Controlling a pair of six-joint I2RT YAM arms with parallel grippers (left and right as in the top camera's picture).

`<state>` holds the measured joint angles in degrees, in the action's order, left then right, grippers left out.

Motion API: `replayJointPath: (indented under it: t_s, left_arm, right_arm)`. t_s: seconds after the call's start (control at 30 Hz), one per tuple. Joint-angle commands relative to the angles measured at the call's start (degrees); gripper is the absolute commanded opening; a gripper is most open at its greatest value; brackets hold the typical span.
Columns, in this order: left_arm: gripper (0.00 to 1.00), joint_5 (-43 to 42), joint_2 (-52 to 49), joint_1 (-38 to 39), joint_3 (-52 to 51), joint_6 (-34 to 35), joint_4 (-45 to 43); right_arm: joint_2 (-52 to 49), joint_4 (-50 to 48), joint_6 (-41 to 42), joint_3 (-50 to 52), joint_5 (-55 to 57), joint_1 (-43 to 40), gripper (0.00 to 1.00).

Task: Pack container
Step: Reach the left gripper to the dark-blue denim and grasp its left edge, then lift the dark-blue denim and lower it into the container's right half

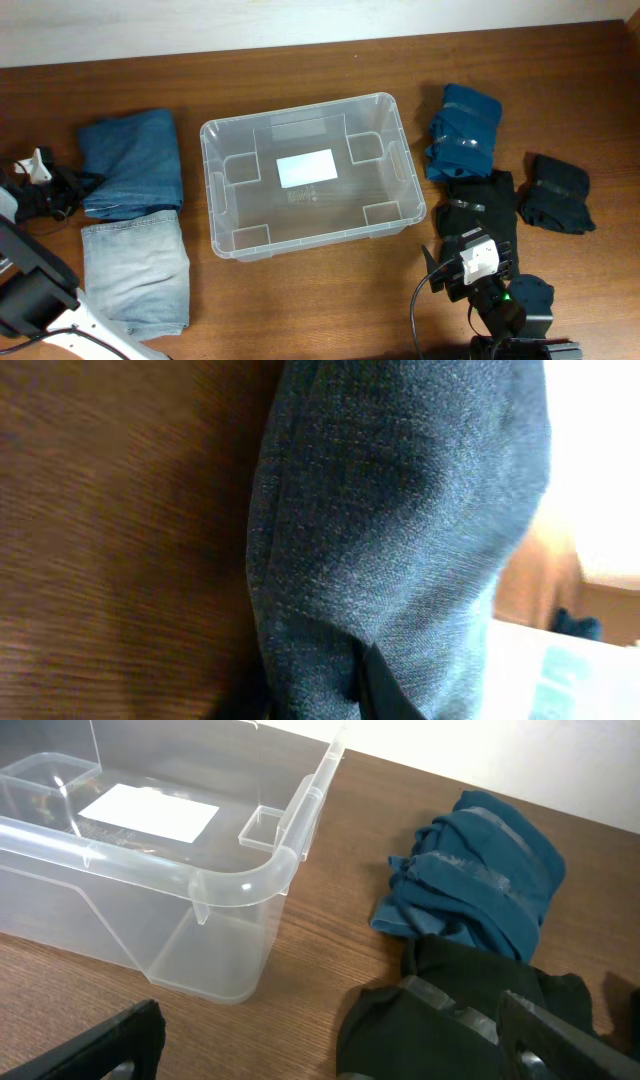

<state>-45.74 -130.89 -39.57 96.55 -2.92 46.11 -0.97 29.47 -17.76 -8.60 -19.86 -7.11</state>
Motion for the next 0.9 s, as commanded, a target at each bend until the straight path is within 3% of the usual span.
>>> replayJointPath:
  t_s: [0.0,0.2,0.53,0.73,0.87]
  left_arm:
    - [0.00,-8.50,4.83,0.00,4.42,-1.90,3.52]
    - [0.01,-8.46,15.91,0.50,7.02,-1.16,7.50]
    - [0.00,-7.23,37.33,1.38,7.06,11.37,7.78]
    - [0.00,-7.08,47.12,7.82,7.06,18.84,8.48]
    - [0.00,0.26,50.82,17.70,7.06,25.38,9.60]
  right_arm:
    - [0.02,0.07,0.66,0.35,-0.68,0.35,0.98]
    - [0.02,0.07,0.66,0.35,-0.68,0.35,0.98]
    - [0.02,0.07,0.66,0.35,-0.68,0.35,0.98]
    - [0.02,0.07,0.66,0.35,-0.68,0.35,0.98]
    - [0.02,0.07,0.66,0.35,-0.68,0.35,0.98]
